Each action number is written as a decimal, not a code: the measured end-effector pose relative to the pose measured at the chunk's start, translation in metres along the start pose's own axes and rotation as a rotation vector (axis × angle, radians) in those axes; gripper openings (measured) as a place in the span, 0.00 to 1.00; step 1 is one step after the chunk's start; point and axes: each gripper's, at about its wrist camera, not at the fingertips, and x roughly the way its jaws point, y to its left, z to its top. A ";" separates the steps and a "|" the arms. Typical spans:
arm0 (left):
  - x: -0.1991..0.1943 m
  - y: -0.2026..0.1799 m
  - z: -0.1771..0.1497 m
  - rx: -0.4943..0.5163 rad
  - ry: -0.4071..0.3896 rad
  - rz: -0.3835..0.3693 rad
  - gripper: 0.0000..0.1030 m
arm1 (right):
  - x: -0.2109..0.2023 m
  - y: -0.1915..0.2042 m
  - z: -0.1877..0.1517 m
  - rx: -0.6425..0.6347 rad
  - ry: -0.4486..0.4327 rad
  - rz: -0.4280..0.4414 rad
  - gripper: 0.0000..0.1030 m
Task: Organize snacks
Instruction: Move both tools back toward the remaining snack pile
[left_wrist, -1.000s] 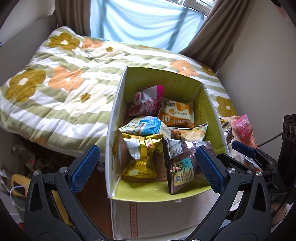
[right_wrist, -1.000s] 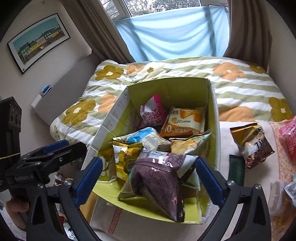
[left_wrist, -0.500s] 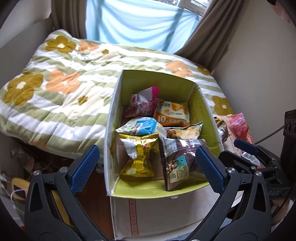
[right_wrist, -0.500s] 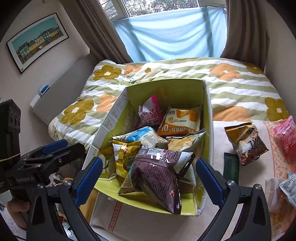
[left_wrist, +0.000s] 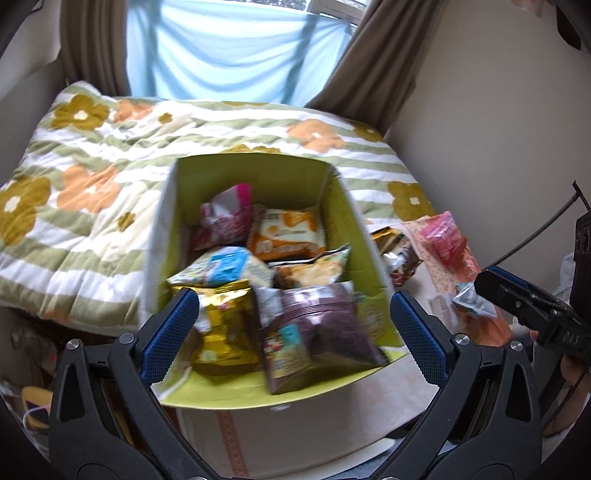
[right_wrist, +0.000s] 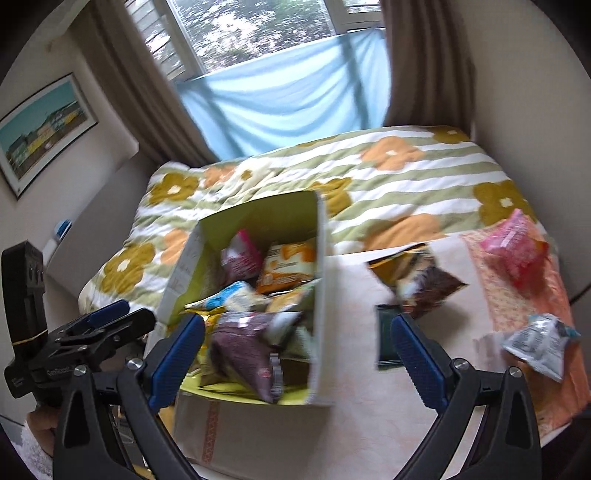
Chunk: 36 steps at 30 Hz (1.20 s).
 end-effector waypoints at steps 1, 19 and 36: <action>0.002 -0.006 0.001 0.003 0.000 0.000 1.00 | -0.004 -0.010 0.001 0.012 -0.004 -0.007 0.97; 0.118 -0.207 0.043 -0.015 0.061 -0.006 1.00 | -0.051 -0.221 0.015 0.115 0.068 -0.117 0.97; 0.287 -0.206 0.048 -0.083 0.294 0.132 1.00 | -0.006 -0.312 -0.015 0.312 0.184 -0.157 0.97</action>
